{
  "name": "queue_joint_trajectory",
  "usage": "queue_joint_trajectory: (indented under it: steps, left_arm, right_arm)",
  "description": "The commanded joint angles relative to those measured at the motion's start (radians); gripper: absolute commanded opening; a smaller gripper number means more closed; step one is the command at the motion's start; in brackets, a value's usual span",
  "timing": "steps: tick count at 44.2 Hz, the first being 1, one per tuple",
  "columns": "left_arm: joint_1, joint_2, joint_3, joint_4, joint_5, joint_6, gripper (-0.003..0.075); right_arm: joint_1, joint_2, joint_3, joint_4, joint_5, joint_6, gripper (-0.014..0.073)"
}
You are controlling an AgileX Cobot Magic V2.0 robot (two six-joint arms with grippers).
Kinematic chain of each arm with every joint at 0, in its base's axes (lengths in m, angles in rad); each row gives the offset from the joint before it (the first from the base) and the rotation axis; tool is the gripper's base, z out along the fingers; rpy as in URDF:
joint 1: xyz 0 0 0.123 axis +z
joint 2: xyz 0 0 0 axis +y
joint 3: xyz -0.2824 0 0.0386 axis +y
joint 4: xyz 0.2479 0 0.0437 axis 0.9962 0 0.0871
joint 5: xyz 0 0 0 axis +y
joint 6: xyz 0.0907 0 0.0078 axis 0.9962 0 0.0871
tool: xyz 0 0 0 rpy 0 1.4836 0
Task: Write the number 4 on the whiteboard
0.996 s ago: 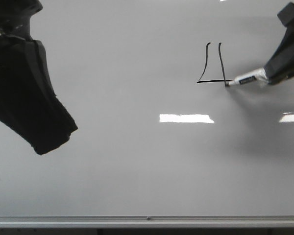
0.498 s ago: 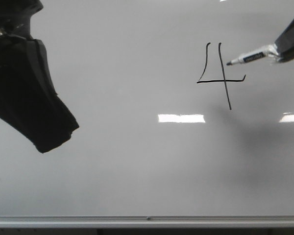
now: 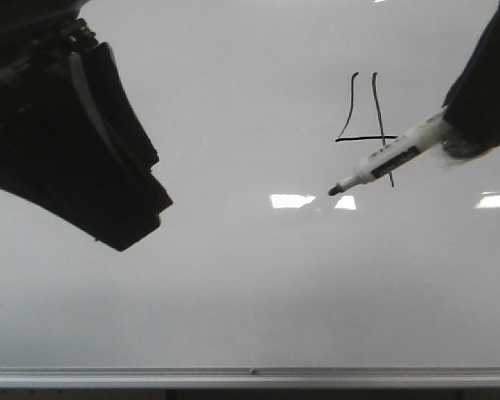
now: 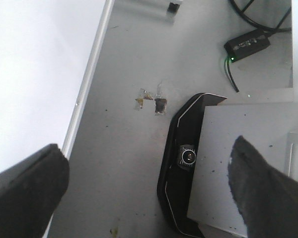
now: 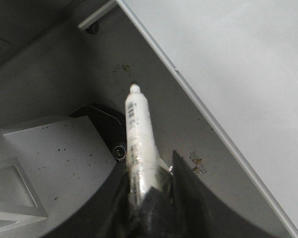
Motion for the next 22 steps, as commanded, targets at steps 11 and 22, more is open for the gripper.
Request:
queue_joint_trajectory:
  steps: [11,22]
  left_arm:
    - [-0.07,-0.028,-0.059,-0.084,-0.106,0.109,0.0618]
    - [-0.144,-0.028,-0.062,-0.084,-0.137,0.109,0.0616]
  right_arm:
    - [0.19,-0.021,-0.033,0.031,-0.088,-0.008,-0.011]
    - [0.293,-0.021,-0.033,0.077,-0.164,-0.009,-0.011]
